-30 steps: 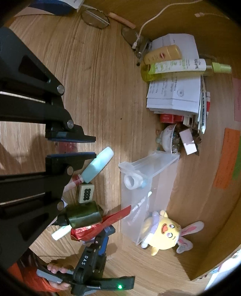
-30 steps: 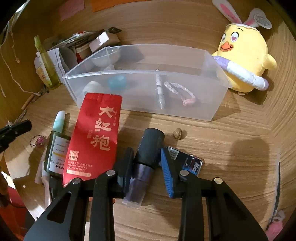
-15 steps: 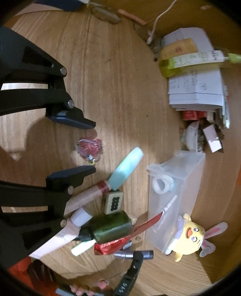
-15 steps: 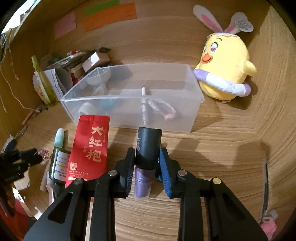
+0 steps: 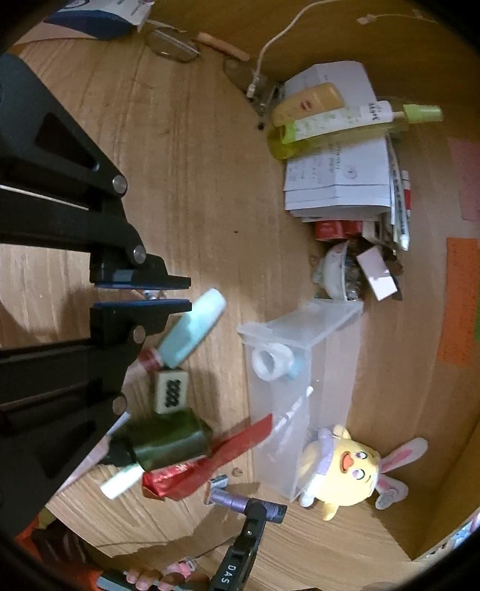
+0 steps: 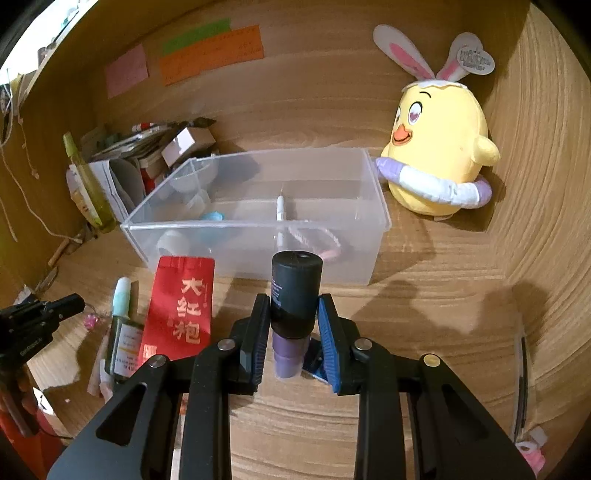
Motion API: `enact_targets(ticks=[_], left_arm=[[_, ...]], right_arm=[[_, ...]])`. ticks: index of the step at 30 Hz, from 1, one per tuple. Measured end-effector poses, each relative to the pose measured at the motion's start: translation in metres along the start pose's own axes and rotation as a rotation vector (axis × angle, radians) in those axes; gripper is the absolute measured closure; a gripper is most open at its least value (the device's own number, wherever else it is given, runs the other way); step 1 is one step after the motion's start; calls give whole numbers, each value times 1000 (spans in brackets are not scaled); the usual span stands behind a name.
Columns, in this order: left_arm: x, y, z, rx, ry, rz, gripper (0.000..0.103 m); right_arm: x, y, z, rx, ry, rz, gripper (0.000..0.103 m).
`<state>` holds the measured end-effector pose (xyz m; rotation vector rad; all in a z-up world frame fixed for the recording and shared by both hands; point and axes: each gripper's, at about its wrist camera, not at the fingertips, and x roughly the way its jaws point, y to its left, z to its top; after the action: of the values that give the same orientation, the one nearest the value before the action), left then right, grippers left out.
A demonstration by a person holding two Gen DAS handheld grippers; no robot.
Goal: Organize objects
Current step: 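Carry the pink keychain and black lipstick over the clear box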
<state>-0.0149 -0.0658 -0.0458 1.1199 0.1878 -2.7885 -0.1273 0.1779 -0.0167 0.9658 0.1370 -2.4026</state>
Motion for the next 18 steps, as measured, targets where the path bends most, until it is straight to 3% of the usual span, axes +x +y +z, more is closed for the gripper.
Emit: enact_targets(ticks=[5,10,14,17,18], left_arm=[[-6,0,1,10,21,-6,97],[3,5,-15,18,86,39,64],[19,9,-25,14,144,53,64],[23,8,-24,26,133,61,65],[23,8,-23,27,126,53,71]], right_arm=[[-3,-4,6,1,-16,6,79],[-5,-8,14,-3,-31,10,79],[-7,-12,25,-4,-54,5,79],[-9,-14,34,-8,-72,-1,79],[-9,-14,36,-9,-78,-3,79]])
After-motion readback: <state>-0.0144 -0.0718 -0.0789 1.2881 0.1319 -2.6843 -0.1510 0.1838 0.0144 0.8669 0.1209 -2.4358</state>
